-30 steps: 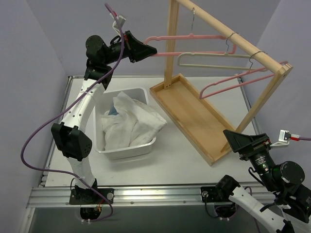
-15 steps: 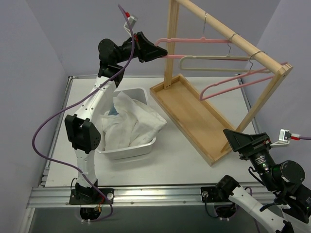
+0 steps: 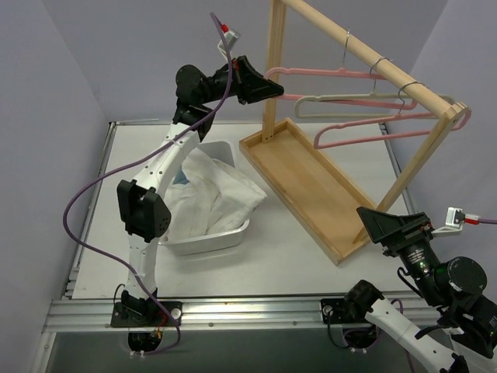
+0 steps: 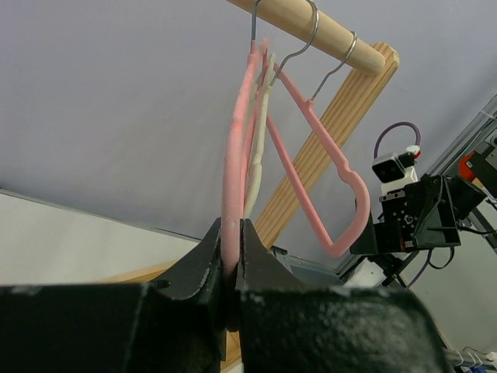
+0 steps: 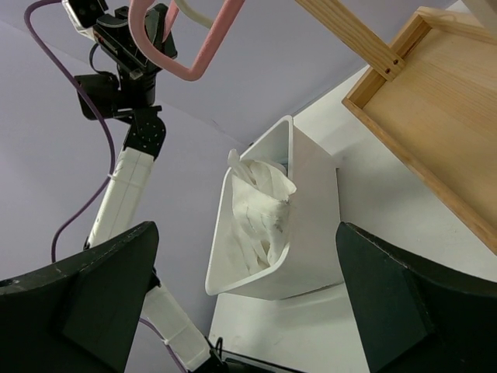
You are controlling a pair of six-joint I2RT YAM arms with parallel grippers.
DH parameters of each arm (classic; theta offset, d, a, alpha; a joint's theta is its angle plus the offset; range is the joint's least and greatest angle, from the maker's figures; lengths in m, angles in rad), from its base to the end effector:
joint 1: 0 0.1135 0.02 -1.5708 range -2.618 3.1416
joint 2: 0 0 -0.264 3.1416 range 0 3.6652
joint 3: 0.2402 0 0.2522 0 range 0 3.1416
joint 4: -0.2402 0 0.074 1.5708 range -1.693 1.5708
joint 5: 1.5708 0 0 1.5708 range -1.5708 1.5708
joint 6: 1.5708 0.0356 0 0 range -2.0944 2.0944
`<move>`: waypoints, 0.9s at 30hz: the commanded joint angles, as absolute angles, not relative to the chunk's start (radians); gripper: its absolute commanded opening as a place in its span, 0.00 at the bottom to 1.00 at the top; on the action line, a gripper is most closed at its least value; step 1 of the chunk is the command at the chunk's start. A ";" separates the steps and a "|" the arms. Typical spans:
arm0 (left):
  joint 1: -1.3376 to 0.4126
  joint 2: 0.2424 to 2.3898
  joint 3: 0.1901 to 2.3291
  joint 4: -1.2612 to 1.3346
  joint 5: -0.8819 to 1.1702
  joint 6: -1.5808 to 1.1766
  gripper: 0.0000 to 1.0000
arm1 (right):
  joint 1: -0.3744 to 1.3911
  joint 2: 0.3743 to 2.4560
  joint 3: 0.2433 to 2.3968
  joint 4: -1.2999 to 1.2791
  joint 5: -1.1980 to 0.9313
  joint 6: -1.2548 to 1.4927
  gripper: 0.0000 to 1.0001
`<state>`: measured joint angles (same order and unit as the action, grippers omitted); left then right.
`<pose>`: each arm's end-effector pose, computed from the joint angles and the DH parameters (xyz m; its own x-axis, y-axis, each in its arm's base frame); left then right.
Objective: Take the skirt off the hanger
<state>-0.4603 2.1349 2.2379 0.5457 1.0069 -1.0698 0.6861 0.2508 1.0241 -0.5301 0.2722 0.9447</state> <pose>0.4102 -0.2370 0.4777 -0.4775 -0.2865 -0.8306 0.8786 -0.1491 -0.4537 0.0082 -0.0057 0.4191 -0.2217 0.8272 -0.5163 -0.3902 0.4099 0.8244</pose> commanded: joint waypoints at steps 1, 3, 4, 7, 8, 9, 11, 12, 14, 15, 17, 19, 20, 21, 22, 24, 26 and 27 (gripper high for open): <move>-0.482 2.141 2.299 0.552 0.993 -1.051 0.02 | 0.677 0.258 1.046 -0.512 0.268 0.950 0.93; -0.489 2.157 2.321 0.548 0.992 -1.051 0.02 | 0.677 0.253 1.049 -0.522 0.268 0.950 0.93; -0.492 2.161 2.332 0.539 0.994 -1.051 0.02 | 0.675 0.250 1.051 -0.528 0.271 0.951 0.93; -0.505 2.189 2.364 0.519 0.999 -1.054 0.02 | 0.673 0.239 1.054 -0.534 0.273 0.953 0.93; -0.506 2.192 2.364 0.520 1.002 -1.057 0.02 | 0.672 0.236 1.054 -0.534 0.273 0.954 0.93; -0.506 2.194 2.359 0.525 1.002 -1.058 0.02 | 0.672 0.235 1.054 -0.534 0.273 0.954 0.93; -0.509 2.191 2.342 0.525 0.997 -1.057 0.02 | 0.670 0.235 1.055 -0.540 0.275 0.954 0.93; -0.509 2.192 2.339 0.522 0.997 -1.055 0.02 | 0.669 0.236 1.054 -0.541 0.273 0.956 0.93; -0.511 2.192 2.330 0.511 0.999 -1.051 0.02 | 0.669 0.238 1.052 -0.545 0.272 0.957 0.93; -0.511 2.192 2.323 0.511 0.997 -1.051 0.02 | 0.667 0.238 1.049 -0.543 0.272 0.956 0.93; -0.509 2.187 2.303 0.500 0.996 -1.046 0.02 | 0.667 0.235 1.046 -0.546 0.272 0.957 0.93; -0.509 2.183 2.286 0.491 0.994 -1.043 0.02 | 0.667 0.236 1.043 -0.549 0.273 0.957 0.93; -0.508 2.175 2.260 0.488 0.991 -1.043 0.02 | 0.667 0.236 1.043 -0.551 0.273 0.957 0.93; -0.506 2.169 2.244 0.482 0.983 -1.042 0.02 | 0.667 0.238 1.039 -0.552 0.273 0.957 0.94; -0.503 2.161 2.226 0.479 0.977 -1.039 0.05 | 0.667 0.238 1.037 -0.560 0.275 0.957 0.94; -0.502 2.135 2.159 0.480 0.960 -1.039 0.21 | 0.667 0.242 1.035 -0.571 0.284 0.962 0.95; -0.499 2.103 2.084 0.485 0.939 -1.032 0.47 | 0.667 0.242 1.031 -0.591 0.294 0.972 0.95; -0.499 2.089 2.059 0.488 0.933 -1.028 0.56 | 0.667 0.244 1.028 -0.595 0.301 0.976 0.96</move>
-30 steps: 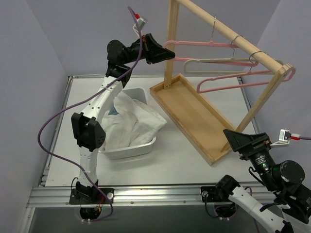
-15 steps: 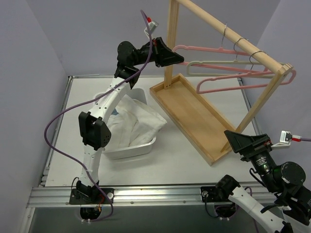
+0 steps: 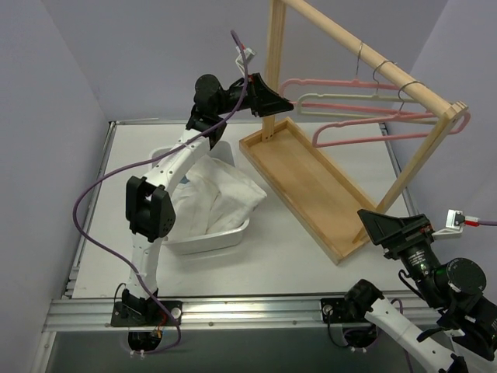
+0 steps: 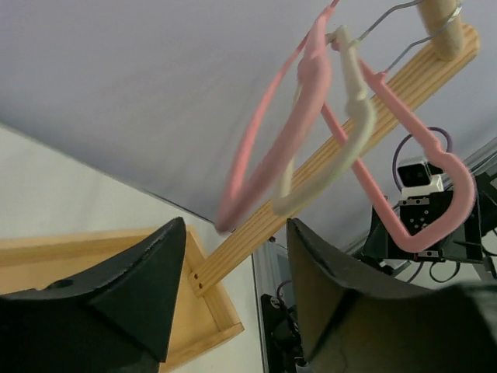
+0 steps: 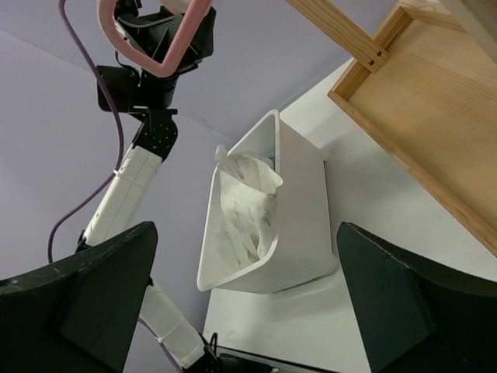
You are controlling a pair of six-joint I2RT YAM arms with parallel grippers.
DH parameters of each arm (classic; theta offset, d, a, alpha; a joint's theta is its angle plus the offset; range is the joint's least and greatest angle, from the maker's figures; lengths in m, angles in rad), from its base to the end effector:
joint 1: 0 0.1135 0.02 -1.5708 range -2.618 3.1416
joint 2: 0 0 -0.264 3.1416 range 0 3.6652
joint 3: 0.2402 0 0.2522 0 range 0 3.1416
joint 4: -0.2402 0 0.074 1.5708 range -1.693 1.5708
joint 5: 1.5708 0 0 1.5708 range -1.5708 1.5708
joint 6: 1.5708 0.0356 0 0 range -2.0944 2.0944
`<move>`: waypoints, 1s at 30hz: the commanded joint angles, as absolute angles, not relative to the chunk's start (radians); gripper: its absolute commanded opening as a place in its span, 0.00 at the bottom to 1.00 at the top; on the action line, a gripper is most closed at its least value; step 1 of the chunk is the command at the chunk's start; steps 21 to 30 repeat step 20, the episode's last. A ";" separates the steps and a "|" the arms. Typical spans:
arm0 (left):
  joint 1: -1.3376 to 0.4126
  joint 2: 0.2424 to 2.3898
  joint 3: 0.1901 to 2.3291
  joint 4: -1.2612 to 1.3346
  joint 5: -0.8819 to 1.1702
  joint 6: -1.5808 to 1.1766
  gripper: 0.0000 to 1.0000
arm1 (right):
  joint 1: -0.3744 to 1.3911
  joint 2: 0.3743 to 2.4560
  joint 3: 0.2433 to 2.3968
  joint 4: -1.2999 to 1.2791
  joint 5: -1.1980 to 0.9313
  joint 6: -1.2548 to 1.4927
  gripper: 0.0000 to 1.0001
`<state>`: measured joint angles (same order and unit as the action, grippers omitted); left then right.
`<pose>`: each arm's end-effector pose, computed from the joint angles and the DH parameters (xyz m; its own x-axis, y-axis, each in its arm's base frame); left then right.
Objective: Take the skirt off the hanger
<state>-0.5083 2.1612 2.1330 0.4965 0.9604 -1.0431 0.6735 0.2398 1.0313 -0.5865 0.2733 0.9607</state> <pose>0.4206 -0.2677 0.4285 -0.5943 -0.2358 -0.7689 0.8028 -0.1169 -0.5847 0.0052 -0.0081 0.4147 -0.2318 0.8247 -0.5159 -0.3562 0.4216 0.8339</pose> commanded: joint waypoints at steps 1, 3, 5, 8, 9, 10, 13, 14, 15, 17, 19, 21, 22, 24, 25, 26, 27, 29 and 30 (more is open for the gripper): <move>-0.497 2.077 2.037 0.488 0.924 -1.016 0.65 | 0.667 0.242 1.020 -0.601 0.308 0.976 0.97; -0.494 2.039 1.975 0.488 0.914 -1.005 0.94 | 0.667 0.241 1.012 -0.617 0.319 0.995 0.99; -0.488 1.993 1.922 0.497 0.882 -1.006 0.94 | 0.667 0.242 1.000 -0.655 0.342 1.011 1.00; -0.469 1.930 1.803 0.543 0.845 -1.034 0.94 | 0.667 0.252 0.979 -0.707 0.376 1.042 1.00; -0.457 1.910 1.772 0.560 0.832 -1.038 0.94 | 0.666 0.262 0.973 -0.718 0.385 1.043 1.00; -0.453 1.892 1.711 0.561 0.816 -1.042 0.94 | 0.667 0.267 0.966 -0.735 0.393 1.046 1.00; -0.428 1.815 1.617 0.548 0.766 -1.032 0.94 | 0.667 0.275 0.927 -0.744 0.408 1.051 1.00; -0.423 1.803 1.600 0.534 0.755 -1.028 0.94 | 0.667 0.272 0.911 -0.741 0.402 1.052 1.00; -0.420 1.790 1.585 0.503 0.727 -1.016 0.94 | 0.667 0.264 0.878 -0.733 0.397 1.051 1.00; -0.411 1.744 1.525 0.444 0.684 -1.006 0.94 | 0.667 0.236 0.839 -0.715 0.359 1.037 1.00; -0.405 1.694 1.476 0.434 0.617 -1.014 0.94 | 0.669 0.210 0.773 -0.684 0.325 1.029 1.00; -0.403 1.675 1.418 0.466 0.608 -1.028 0.94 | 0.667 0.175 0.755 -0.664 0.305 0.991 1.00; -0.403 1.675 1.418 0.466 0.608 -1.028 0.94 | 0.667 0.175 0.755 -0.664 0.305 0.991 1.00; -0.403 1.675 1.418 0.466 0.608 -1.028 0.94 | 0.667 0.175 0.755 -0.664 0.305 0.991 1.00; -0.403 1.675 1.418 0.466 0.608 -1.028 0.94 | 0.667 0.175 0.755 -0.664 0.305 0.991 1.00; -0.403 1.675 1.418 0.466 0.608 -1.028 0.94 | 0.667 0.175 0.755 -0.664 0.305 0.991 1.00; -0.403 1.675 1.418 0.466 0.608 -1.028 0.94 | 0.667 0.175 0.755 -0.664 0.305 0.991 1.00; -0.403 1.675 1.418 0.466 0.608 -1.028 0.94 | 0.667 0.175 0.755 -0.664 0.305 0.991 1.00; -0.403 1.675 1.418 0.466 0.608 -1.028 0.94 | 0.667 0.175 0.755 -0.664 0.305 0.991 1.00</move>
